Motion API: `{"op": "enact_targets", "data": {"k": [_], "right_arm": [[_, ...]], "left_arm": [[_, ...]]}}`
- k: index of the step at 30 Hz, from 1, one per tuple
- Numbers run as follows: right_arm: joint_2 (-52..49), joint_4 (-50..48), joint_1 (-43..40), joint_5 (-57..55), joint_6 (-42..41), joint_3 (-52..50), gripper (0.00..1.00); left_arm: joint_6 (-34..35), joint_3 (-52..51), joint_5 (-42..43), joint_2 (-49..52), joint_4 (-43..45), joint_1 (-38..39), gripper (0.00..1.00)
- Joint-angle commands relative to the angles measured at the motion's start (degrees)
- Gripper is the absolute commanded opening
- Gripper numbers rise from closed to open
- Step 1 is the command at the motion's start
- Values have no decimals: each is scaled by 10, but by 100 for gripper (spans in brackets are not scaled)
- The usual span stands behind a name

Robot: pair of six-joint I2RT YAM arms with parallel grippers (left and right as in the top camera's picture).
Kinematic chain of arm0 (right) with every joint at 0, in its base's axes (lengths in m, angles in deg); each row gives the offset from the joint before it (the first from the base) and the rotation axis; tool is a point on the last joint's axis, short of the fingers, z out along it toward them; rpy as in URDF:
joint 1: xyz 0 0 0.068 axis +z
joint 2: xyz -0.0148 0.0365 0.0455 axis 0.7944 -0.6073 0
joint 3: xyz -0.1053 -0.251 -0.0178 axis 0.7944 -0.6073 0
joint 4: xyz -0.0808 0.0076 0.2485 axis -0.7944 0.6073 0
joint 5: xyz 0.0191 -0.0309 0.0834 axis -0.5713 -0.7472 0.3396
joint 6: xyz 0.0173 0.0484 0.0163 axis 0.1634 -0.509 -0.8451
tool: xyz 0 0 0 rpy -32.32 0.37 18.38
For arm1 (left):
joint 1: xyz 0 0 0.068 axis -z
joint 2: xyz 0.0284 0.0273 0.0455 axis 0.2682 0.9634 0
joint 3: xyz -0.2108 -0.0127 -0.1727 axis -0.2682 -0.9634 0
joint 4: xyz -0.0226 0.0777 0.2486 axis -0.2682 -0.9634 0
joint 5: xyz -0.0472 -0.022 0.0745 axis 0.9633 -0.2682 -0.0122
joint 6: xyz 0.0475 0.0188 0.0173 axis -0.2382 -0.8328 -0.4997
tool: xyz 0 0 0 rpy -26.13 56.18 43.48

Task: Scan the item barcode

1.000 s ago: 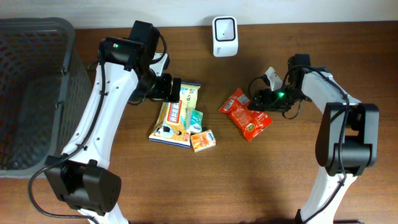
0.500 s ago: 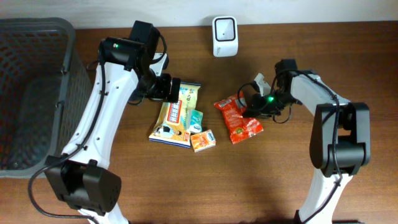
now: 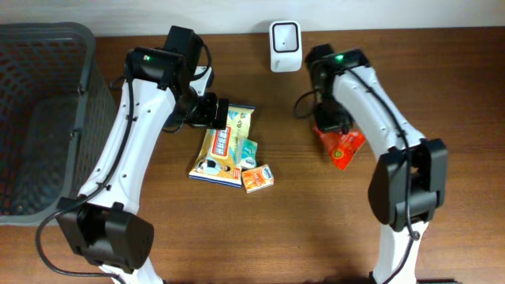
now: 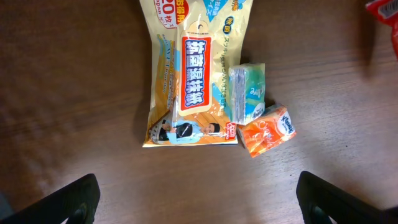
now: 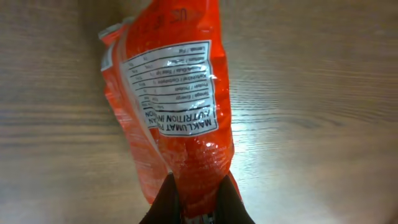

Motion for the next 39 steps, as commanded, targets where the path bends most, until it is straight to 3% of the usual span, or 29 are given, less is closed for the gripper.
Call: {"op": "enact_targets", "data": {"k": [1, 7, 10, 17, 19, 24, 25, 26, 29, 33, 39], "right_arm": [[0, 0, 40, -63, -100, -7, 4], [-27, -3, 88, -61, -186, -14, 4], [-27, -4, 110, -37, -185, -14, 21], [-27, -43, 121, 82, -182, -2, 21], [-26, -38, 111, 129, -139, 22, 21], [-23, 40, 65, 149, -110, 128, 24], [-23, 56, 50, 149, -105, 151, 42], [-23, 72, 26, 149, -105, 177, 72], [-23, 85, -35, 151, -105, 210, 99], [-24, 85, -130, 151, -105, 212, 98], [-24, 83, -194, 151, -105, 212, 98]], "left_arm": [[-7, 0, -4, 0, -1, 3, 99], [-7, 0, -4, 0, -5, 3, 99], [-7, 0, -4, 0, -5, 3, 99], [-7, 0, -4, 0, -9, 3, 99], [-7, 0, -4, 0, -9, 3, 99], [-7, 0, 0, 0, -10, 3, 99], [-7, 0, 16, 0, -9, 3, 99], [-17, 0, 38, 1, -4, 4, 99], [-68, -1, 104, 10, 9, 7, 99], [-69, -1, 171, 54, 65, 29, 99], [-69, -1, 192, 139, 142, 71, 99]]}}
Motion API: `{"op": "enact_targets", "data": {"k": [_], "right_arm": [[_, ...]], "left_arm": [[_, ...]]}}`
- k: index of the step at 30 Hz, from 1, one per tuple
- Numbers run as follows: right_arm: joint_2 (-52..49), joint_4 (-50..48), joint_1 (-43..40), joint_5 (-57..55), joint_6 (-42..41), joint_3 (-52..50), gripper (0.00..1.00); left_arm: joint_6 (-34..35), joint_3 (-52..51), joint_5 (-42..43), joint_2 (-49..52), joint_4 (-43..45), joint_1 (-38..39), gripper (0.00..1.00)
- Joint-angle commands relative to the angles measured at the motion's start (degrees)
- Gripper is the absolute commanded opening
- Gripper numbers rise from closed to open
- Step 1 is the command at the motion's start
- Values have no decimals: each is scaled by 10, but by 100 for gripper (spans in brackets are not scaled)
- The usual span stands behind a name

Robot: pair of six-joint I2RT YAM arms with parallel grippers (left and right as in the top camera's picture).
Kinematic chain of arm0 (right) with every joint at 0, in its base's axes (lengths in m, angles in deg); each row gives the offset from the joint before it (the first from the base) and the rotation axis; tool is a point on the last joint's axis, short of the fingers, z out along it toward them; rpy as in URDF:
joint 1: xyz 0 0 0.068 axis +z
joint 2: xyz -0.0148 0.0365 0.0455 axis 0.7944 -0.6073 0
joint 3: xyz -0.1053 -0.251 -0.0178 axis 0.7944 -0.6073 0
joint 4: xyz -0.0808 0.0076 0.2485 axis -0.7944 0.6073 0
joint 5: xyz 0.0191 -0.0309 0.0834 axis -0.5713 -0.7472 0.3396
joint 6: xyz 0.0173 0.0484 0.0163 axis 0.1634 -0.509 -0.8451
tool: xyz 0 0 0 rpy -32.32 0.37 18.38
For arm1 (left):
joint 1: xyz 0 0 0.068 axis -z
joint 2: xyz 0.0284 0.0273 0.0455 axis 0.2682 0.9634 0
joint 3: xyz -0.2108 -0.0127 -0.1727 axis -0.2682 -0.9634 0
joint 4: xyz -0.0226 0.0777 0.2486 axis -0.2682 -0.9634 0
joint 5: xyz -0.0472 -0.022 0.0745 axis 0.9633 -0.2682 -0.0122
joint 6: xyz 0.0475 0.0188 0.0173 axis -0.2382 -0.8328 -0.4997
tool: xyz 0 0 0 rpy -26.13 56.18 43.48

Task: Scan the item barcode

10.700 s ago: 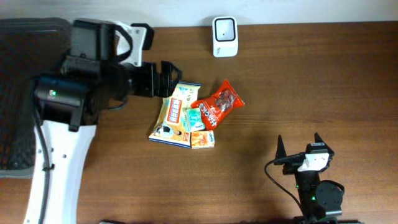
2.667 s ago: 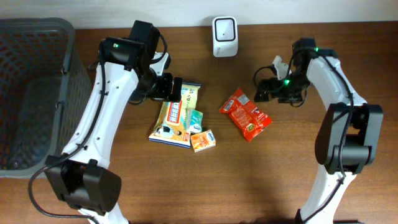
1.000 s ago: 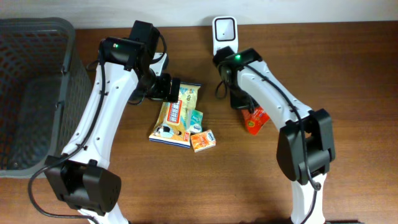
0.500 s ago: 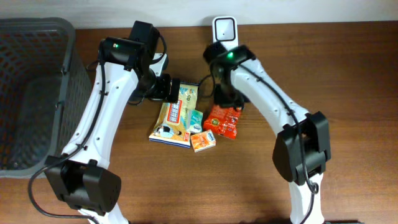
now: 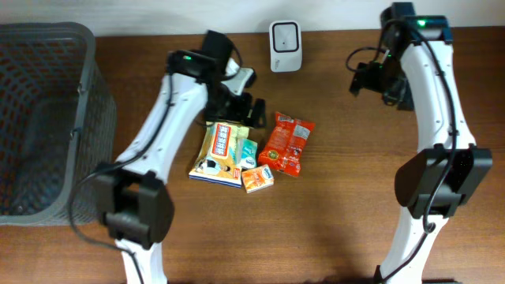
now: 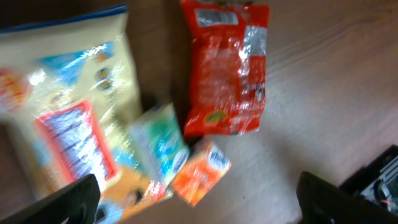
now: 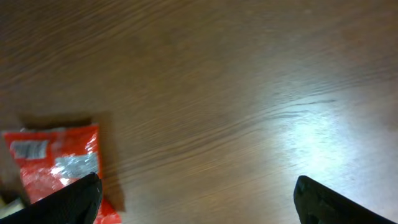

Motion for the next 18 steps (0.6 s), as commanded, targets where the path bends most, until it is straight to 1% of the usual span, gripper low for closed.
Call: {"op": "enact_targets", "data": {"k": [1, 4, 8, 9, 11, 14, 15, 16, 18], "right_arm": [[5, 0, -19, 1, 0, 11, 98], [5, 0, -24, 1, 0, 11, 98], [5, 0, -23, 1, 0, 11, 98], [5, 0, -23, 1, 0, 11, 98], [5, 0, -23, 1, 0, 11, 98], [5, 0, -23, 1, 0, 11, 98], [5, 0, -23, 1, 0, 11, 98], [5, 0, -23, 1, 0, 11, 98], [5, 0, -23, 1, 0, 11, 98]], "left_arm": [[-12, -1, 33, 56, 38, 28, 99], [-13, -1, 69, 92, 66, 43, 99], [-13, -1, 72, 121, 120, 56, 100], [-12, -1, 72, 132, 131, 58, 95], [-10, -1, 73, 148, 133, 59, 89], [5, -1, 79, 180, 133, 59, 87], [5, -1, 86, 186, 131, 60, 84], [5, -1, 95, 187, 131, 62, 77], [5, -1, 96, 187, 132, 65, 68]]}}
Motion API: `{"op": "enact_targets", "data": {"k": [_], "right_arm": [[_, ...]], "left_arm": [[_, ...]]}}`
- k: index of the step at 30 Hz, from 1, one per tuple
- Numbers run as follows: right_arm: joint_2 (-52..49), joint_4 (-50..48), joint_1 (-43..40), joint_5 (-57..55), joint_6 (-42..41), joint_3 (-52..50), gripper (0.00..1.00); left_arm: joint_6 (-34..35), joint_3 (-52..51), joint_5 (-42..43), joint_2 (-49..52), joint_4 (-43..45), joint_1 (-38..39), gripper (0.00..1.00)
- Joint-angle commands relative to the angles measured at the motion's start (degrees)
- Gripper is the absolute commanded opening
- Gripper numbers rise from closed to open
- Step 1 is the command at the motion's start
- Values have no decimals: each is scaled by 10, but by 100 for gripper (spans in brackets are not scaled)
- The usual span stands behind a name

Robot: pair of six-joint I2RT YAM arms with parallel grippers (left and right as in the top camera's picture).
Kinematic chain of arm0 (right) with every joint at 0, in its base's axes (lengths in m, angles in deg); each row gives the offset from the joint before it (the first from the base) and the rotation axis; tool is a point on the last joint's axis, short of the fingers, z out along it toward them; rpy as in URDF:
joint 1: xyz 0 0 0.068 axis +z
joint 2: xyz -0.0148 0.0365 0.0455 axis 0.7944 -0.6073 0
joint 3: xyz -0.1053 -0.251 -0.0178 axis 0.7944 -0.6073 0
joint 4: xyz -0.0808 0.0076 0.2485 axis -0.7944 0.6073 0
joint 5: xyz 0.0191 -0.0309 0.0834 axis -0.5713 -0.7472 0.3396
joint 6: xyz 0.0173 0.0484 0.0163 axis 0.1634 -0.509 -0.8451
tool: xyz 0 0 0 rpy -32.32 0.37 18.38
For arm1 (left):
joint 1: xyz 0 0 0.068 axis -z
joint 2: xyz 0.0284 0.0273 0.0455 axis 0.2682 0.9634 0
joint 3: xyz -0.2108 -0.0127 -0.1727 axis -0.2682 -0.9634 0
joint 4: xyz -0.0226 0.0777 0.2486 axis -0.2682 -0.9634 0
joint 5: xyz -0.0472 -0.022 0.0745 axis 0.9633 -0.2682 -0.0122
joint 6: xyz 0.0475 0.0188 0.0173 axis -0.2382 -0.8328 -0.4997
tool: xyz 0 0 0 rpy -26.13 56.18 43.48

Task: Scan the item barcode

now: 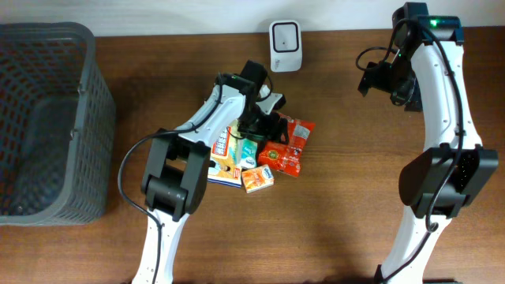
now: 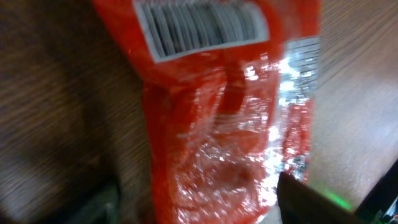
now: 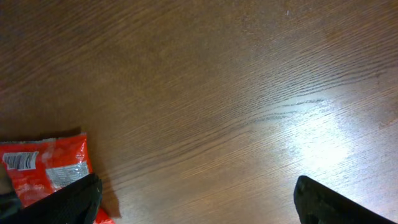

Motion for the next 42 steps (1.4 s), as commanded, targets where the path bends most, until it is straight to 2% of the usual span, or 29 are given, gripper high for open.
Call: {"op": "enact_targets", "data": {"k": [1, 5, 7, 8, 11, 14, 17, 22, 26, 28, 33, 35, 38, 39, 41, 42], "right_arm": [[5, 0, -2, 1, -1, 11, 98], [5, 0, -2, 1, -1, 11, 98], [5, 0, -2, 1, -1, 11, 98], [5, 0, -2, 1, -1, 11, 98], [5, 0, -2, 1, -1, 11, 98], [5, 0, -2, 1, -1, 11, 98], [5, 0, -2, 1, -1, 11, 98], [5, 0, -2, 1, -1, 11, 98], [5, 0, -2, 1, -1, 11, 98], [5, 0, -2, 1, -1, 11, 98], [5, 0, -2, 1, -1, 11, 98], [5, 0, -2, 1, -1, 11, 99], [5, 0, -2, 1, -1, 11, 98], [5, 0, -2, 1, -1, 11, 98], [5, 0, -2, 1, -1, 11, 98], [5, 0, -2, 1, -1, 11, 98]], "left_arm": [[2, 1, 24, 5, 0, 8, 66], [2, 1, 14, 8, 1, 9, 49], [2, 1, 5, 16, 2, 10, 46], [2, 1, 5, 22, 2, 10, 39], [2, 1, 5, 30, -2, 10, 0], [2, 42, -14, 28, -47, 6, 0], [2, 134, -106, 28, -131, 5, 0], [2, 332, -369, 28, -254, 19, 0], [2, 346, -544, 34, -257, 49, 0], [2, 344, -603, 47, -256, 66, 0], [2, 339, -639, 87, -255, 111, 0], [23, 339, -634, 94, -254, 131, 2], [37, 339, -549, 97, -245, 153, 1], [37, 339, -516, 97, -243, 160, 3], [37, 339, -499, 97, -243, 166, 22], [37, 339, -494, 97, -243, 168, 20]]}}
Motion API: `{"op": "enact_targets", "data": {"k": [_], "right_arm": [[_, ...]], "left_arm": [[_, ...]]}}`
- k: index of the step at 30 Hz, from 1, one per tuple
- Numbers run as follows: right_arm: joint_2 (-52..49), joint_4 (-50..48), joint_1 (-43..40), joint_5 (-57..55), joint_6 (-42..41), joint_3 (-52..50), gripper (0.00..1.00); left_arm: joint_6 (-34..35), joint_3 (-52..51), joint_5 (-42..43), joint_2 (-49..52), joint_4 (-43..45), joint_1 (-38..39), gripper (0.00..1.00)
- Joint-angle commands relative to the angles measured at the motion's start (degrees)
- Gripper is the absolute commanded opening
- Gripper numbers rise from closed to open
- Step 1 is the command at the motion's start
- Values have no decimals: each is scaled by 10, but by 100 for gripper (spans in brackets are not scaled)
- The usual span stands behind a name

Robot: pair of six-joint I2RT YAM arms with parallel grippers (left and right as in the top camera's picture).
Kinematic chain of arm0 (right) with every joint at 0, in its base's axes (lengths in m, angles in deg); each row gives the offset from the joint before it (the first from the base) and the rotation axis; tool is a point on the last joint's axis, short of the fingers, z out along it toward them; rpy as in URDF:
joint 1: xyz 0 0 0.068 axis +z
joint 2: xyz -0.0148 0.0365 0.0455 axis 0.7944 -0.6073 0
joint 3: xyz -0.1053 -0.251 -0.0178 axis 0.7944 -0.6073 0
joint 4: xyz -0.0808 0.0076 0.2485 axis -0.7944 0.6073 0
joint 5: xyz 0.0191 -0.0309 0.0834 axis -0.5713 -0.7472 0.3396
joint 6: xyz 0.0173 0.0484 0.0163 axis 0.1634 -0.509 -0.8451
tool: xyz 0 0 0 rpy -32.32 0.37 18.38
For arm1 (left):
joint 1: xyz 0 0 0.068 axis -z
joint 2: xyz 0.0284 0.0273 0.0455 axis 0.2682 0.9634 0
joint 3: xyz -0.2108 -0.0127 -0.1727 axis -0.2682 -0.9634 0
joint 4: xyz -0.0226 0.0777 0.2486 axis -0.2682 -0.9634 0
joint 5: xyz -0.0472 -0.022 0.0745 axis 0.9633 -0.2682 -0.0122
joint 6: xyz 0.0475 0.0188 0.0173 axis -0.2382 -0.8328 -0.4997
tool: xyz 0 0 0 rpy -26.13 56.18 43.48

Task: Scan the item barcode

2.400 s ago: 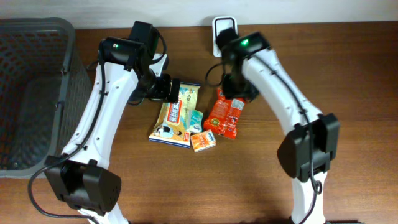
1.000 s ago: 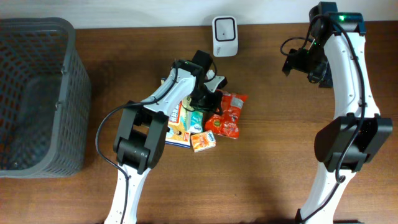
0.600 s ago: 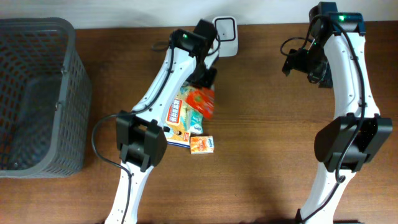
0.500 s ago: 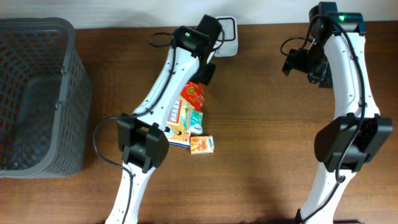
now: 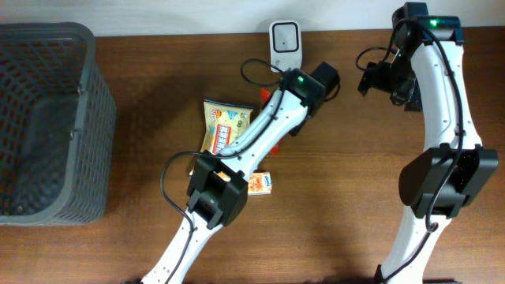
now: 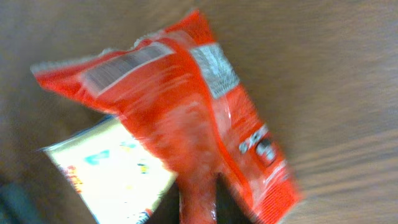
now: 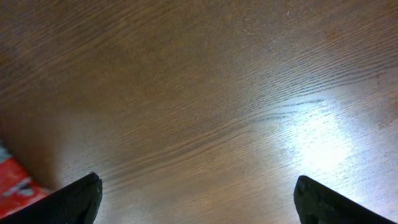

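Observation:
The red snack packet (image 6: 180, 118) hangs lifted in my left gripper (image 6: 199, 208), which is shut on its lower end. Its white barcode label (image 6: 124, 62) faces the left wrist camera. In the overhead view, only a red sliver (image 5: 266, 95) shows beside my left arm, just below the white scanner (image 5: 284, 35) at the table's back edge. My right gripper (image 7: 196, 199) stands open over bare wood at the back right (image 5: 387, 79). A red edge of the packet (image 7: 12, 180) shows at that view's lower left.
A yellow wipes packet (image 5: 225, 126) lies left of my left arm, with a small orange box (image 5: 260, 184) nearer the front. A grey mesh basket (image 5: 47, 47) stands at the far left. The left arm crosses the table's middle.
My left gripper was open, low over the red packet lying by the pile. Now it is shut on the packet and holds it up closer to the scanner. The right arm has not moved.
My right gripper first held the red packet at the right of the table while the left hovered over the pile. Then the packet lay beside the pile, with the right gripper open at the back right. The left gripper came over it and now holds it lifted.

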Motion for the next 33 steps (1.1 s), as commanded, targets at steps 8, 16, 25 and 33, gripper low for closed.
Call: {"op": "enact_targets", "data": {"k": [8, 16, 25, 33], "right_arm": [[5, 0, -2, 1, -2, 11, 98], [5, 0, -2, 1, -2, 11, 98], [5, 0, -2, 1, -2, 11, 98], [5, 0, -2, 1, -2, 11, 98]], "left_arm": [[10, 17, 96, -5, -18, 4, 16], [47, 46, 416, -11, -85, -135, 79], [-35, -143, 604, -11, 24, -163, 77], [-45, -200, 640, -11, 120, -162, 77]]}}
